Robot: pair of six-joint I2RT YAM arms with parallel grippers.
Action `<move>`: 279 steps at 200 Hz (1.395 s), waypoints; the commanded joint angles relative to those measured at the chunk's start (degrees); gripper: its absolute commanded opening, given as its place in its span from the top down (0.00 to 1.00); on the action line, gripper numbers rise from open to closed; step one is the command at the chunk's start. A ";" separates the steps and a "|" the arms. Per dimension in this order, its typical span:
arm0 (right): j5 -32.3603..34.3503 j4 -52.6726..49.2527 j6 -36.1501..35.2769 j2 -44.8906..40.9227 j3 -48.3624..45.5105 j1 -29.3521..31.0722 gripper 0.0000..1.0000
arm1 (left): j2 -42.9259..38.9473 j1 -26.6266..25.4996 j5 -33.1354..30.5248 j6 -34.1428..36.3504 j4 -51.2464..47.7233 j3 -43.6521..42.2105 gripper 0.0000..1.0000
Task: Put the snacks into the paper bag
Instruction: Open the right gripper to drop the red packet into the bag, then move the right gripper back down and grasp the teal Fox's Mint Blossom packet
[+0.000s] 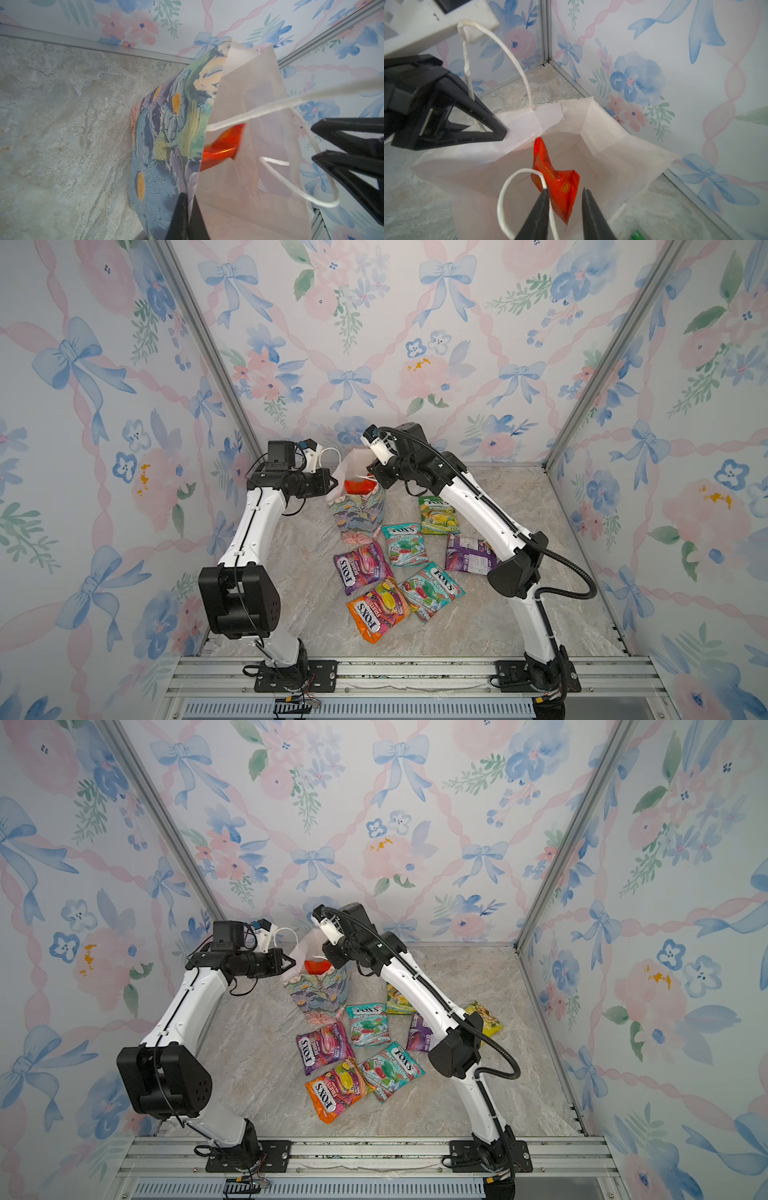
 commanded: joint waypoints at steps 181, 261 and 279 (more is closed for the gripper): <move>9.09 21.34 34.24 -52.37 -73.58 -4.33 0.03 | -1.30 0.55 -1.74 -0.30 -0.97 -1.46 1.00; 6.89 8.96 58.58 -72.56 -106.57 4.81 0.04 | -1.01 0.78 -2.04 -0.29 -0.93 -1.47 1.00; 4.61 9.52 62.45 -76.46 -111.25 5.01 0.06 | -1.12 0.92 -2.14 -0.27 -0.93 -1.49 1.00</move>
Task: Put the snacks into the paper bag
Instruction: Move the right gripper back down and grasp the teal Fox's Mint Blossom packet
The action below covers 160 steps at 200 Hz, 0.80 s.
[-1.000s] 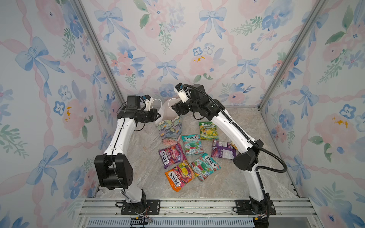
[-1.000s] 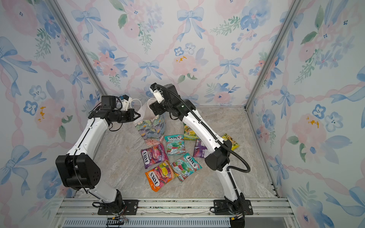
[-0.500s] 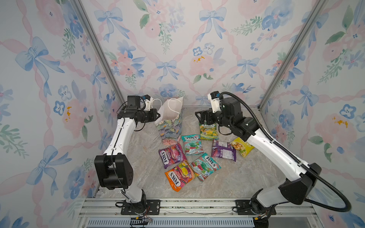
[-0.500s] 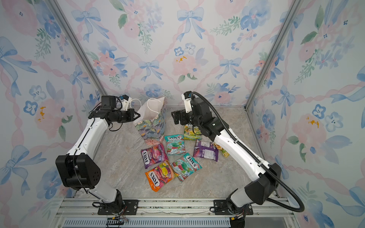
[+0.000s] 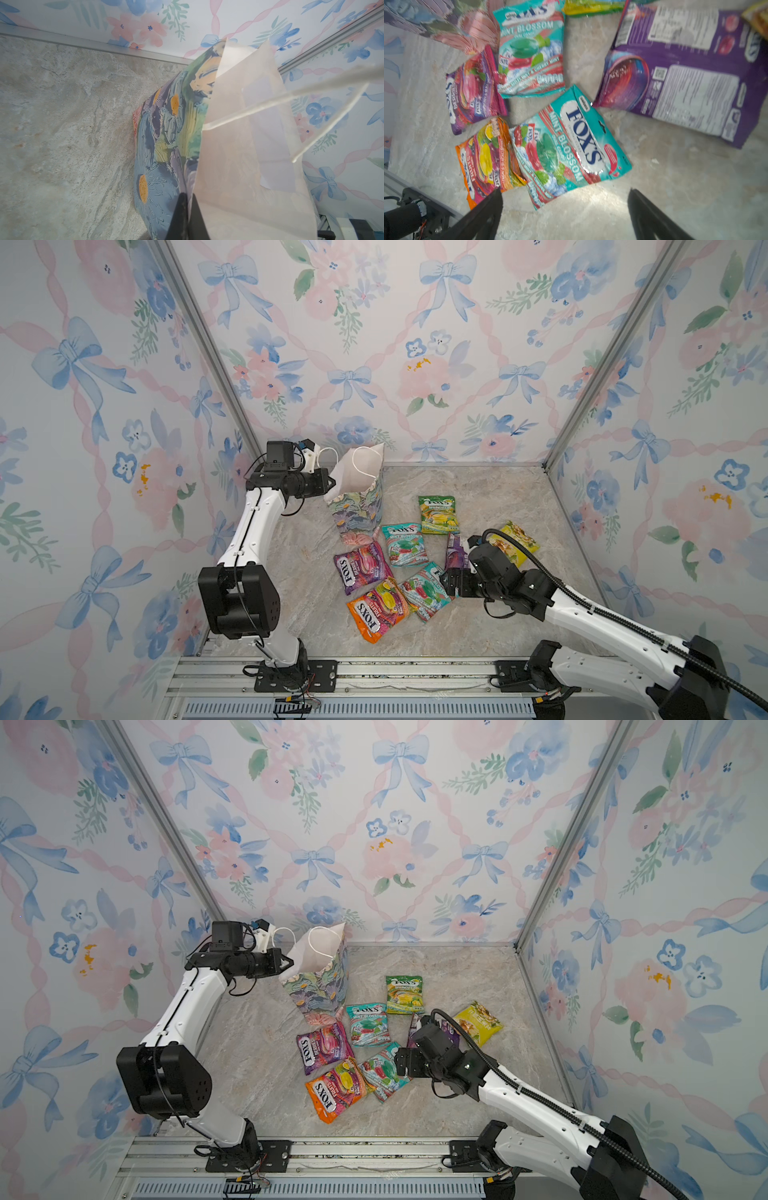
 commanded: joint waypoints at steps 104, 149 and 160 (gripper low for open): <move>-7.79 10.83 13.78 -0.64 -12.25 -0.14 0.12 | -0.94 0.69 -0.41 -0.19 -1.34 -1.28 1.00; -10.17 16.04 15.01 2.80 -13.59 -1.80 0.14 | -0.95 0.68 -0.23 -0.18 -1.34 -1.26 1.00; -10.57 17.19 15.34 3.70 -13.77 -2.10 0.15 | -0.96 0.67 -0.24 -0.14 -1.34 -1.23 1.00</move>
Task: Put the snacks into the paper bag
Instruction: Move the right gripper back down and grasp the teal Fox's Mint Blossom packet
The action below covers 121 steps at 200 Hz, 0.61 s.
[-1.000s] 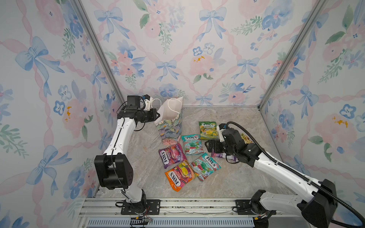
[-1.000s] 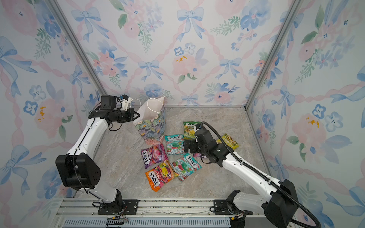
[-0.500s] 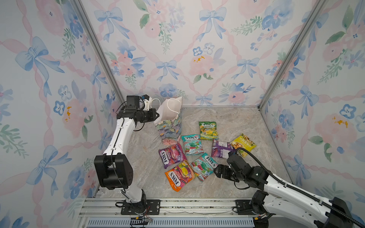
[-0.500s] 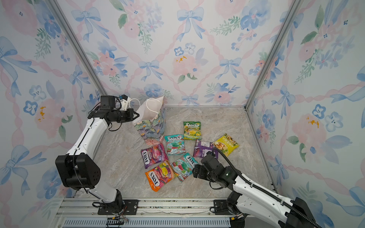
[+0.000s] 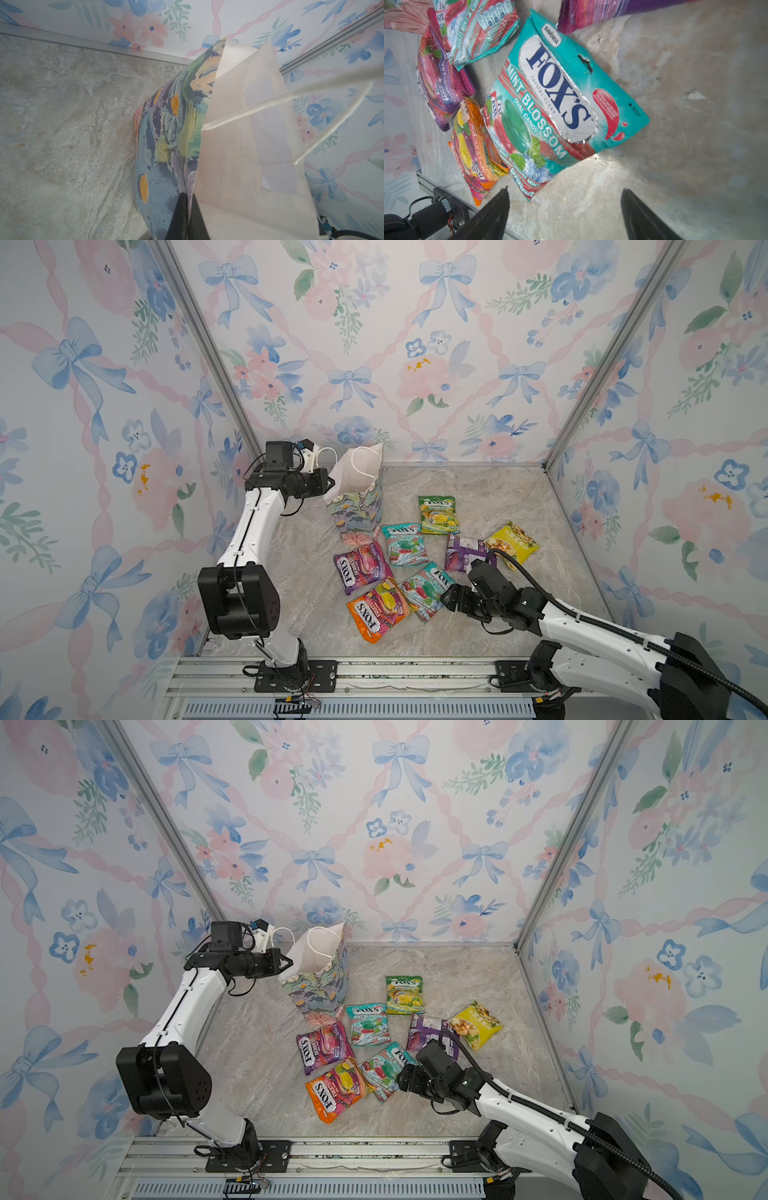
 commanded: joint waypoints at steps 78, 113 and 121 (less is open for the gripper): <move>-3.84 12.88 5.44 6.72 -2.19 -1.90 0.17 | -1.11 0.33 -0.23 -0.21 -1.34 -1.21 1.00; -3.84 15.70 6.90 8.75 -2.37 -1.97 0.17 | -1.22 0.32 -0.25 -0.18 -1.34 -1.23 1.00; -3.84 16.42 7.25 9.17 -2.42 -1.99 0.17 | -1.22 0.38 -0.32 -0.16 -1.34 -1.20 1.00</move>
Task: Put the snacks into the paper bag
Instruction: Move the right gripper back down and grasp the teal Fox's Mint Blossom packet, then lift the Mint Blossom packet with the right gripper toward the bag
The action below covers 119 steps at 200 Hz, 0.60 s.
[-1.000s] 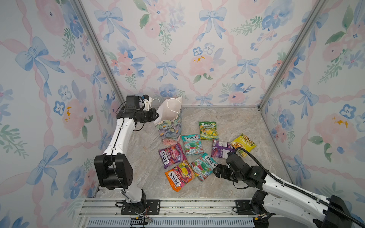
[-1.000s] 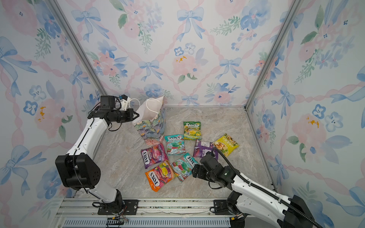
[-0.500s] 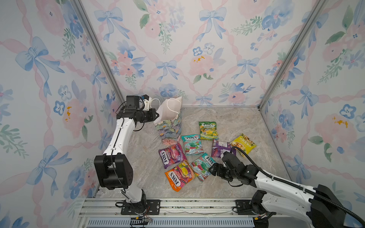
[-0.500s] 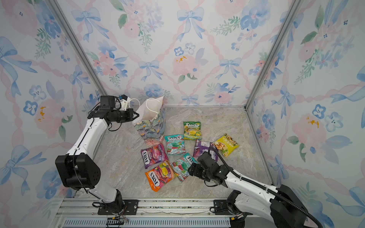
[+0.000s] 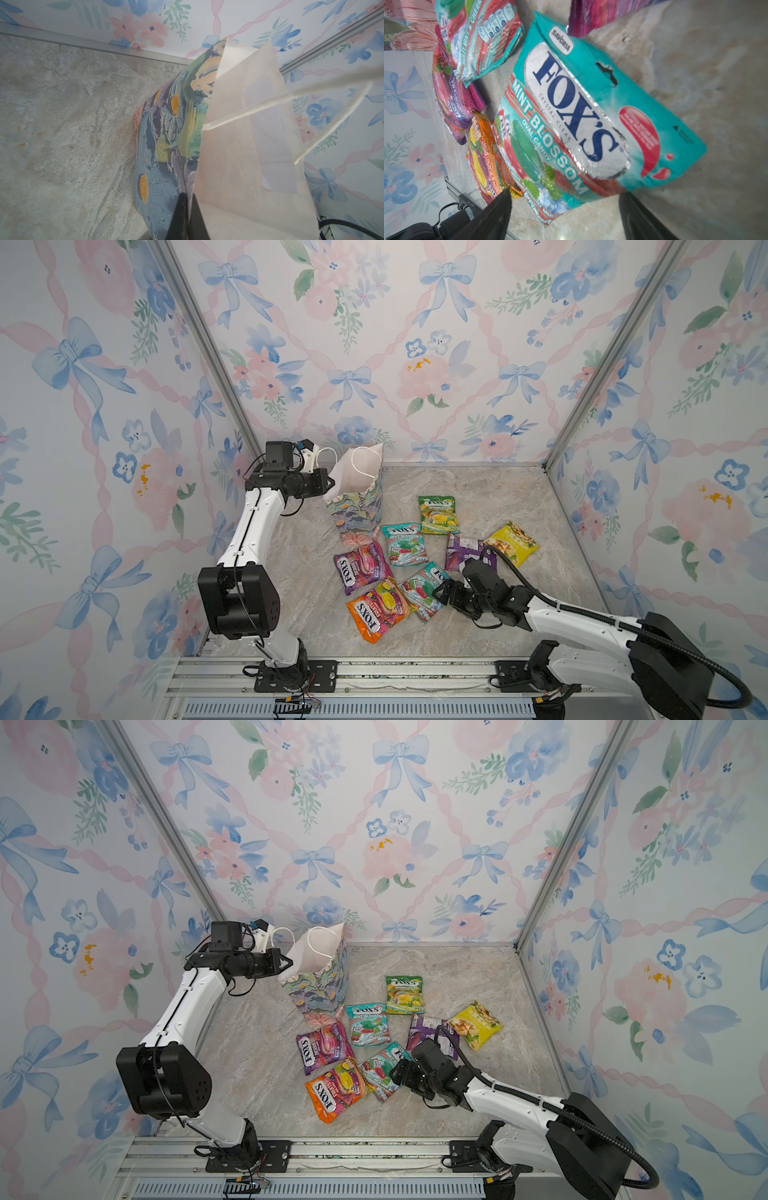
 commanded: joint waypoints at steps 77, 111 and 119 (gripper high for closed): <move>1.74 8.26 4.61 3.84 -2.37 -1.62 0.38 | -1.10 0.36 0.01 -0.26 -1.28 -1.23 1.00; 2.55 9.05 4.09 3.64 -2.82 -2.46 0.55 | -1.07 0.26 -0.01 -0.17 -1.33 -1.25 1.00; 2.95 9.13 3.76 3.56 -2.78 -2.54 0.58 | -1.06 0.31 0.03 -0.14 -1.32 -1.21 1.00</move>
